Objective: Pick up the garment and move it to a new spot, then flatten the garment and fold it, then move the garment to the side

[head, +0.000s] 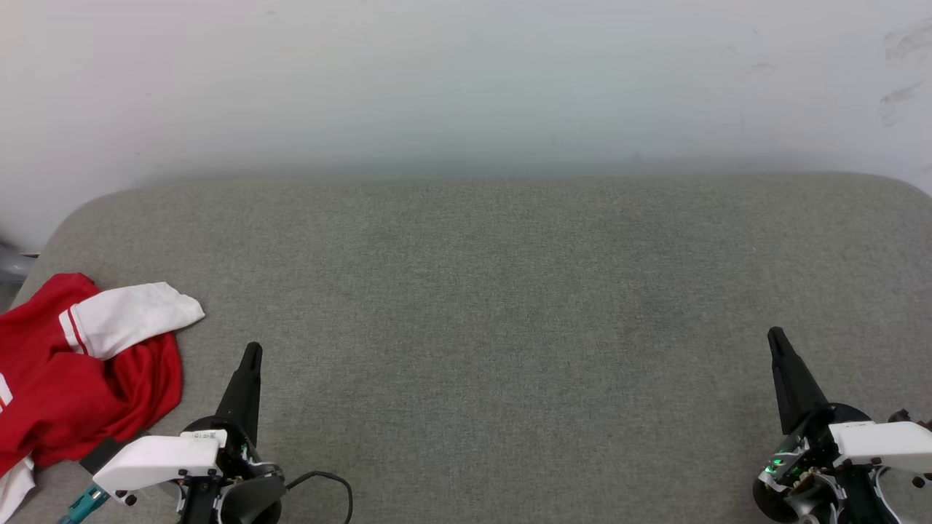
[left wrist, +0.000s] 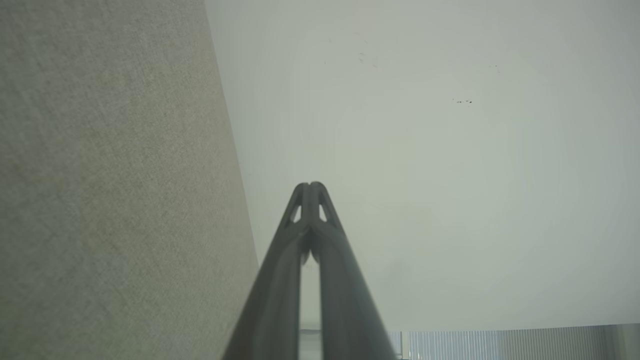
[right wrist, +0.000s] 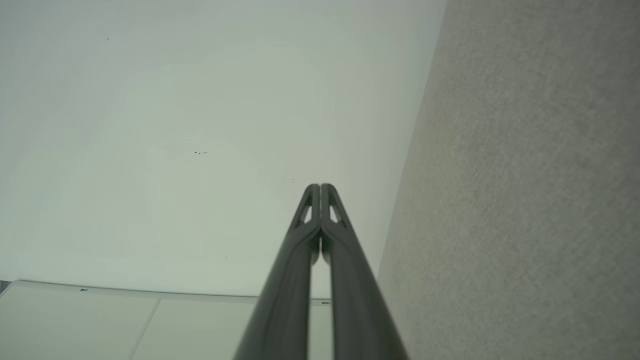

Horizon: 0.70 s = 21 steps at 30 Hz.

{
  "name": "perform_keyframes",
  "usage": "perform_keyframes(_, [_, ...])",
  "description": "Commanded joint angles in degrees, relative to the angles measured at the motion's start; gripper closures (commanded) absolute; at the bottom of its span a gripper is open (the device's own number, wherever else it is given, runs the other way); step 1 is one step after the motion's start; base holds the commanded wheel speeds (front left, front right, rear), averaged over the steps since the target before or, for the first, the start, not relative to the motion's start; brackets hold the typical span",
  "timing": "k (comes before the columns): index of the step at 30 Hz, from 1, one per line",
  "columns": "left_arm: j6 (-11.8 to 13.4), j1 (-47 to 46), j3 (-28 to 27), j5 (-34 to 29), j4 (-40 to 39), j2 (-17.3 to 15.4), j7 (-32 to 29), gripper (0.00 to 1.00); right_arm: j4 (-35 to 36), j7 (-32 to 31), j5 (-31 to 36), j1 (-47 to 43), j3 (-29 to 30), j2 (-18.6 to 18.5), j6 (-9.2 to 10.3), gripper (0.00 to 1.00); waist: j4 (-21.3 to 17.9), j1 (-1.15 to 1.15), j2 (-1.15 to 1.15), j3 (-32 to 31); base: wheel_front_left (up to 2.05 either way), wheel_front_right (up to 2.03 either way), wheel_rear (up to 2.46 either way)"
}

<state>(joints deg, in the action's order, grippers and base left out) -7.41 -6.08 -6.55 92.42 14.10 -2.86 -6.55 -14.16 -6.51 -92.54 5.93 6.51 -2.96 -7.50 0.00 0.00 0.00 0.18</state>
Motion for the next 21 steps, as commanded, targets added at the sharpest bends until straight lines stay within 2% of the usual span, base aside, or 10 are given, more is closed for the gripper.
perform_keyframes(1, [-0.3, -0.4, -0.1, 0.0, -0.1, 0.1, -0.1, 1.0, -0.1, 0.0, 0.3, 0.7, 0.0, 0.1, 0.02, 1.0, 0.0, 0.0, 0.0, 0.0, 0.0, 0.0, 0.0])
perform_keyframes(11, [-0.3, -0.4, -0.1, 0.0, -0.1, 0.1, -0.1, 1.0, -0.1, 0.0, 0.3, 0.7, 0.0, 0.1, 0.02, 1.0, 0.0, 0.0, 0.0, 0.0, 0.0, 0.0, 0.0])
perform_keyframes(12, [0.0, 0.0, 0.0, 0.0, 0.0, 0.0, 0.0, 0.0, 0.0, 0.0, 0.0, 0.0, 0.0, 0.0, 0.0, 0.0, 0.0, 0.0, 0.0, 0.0, 0.0, 0.0, 0.0])
perform_keyframes(15, [0.1, 1.0, 0.2, 0.0, 1.2, 0.1, 0.0, 0.0, -1.2, 0.0, 0.0, -1.1, -0.1, 0.1, 0.01, 0.0, 0.0, 0.0, 0.0, 0.0, 0.0, 0.0, 0.0])
perform_keyframes(21, [0.1, 1.1, 2.0, -0.5, -0.4, 0.1, 1.7, 0.0, 0.7, 1.8, 0.5, -1.6, -1.3, 0.1, 0.01, 0.0, 0.1, 0.0, 0.0, 0.0, 0.0, 0.0, 0.0])
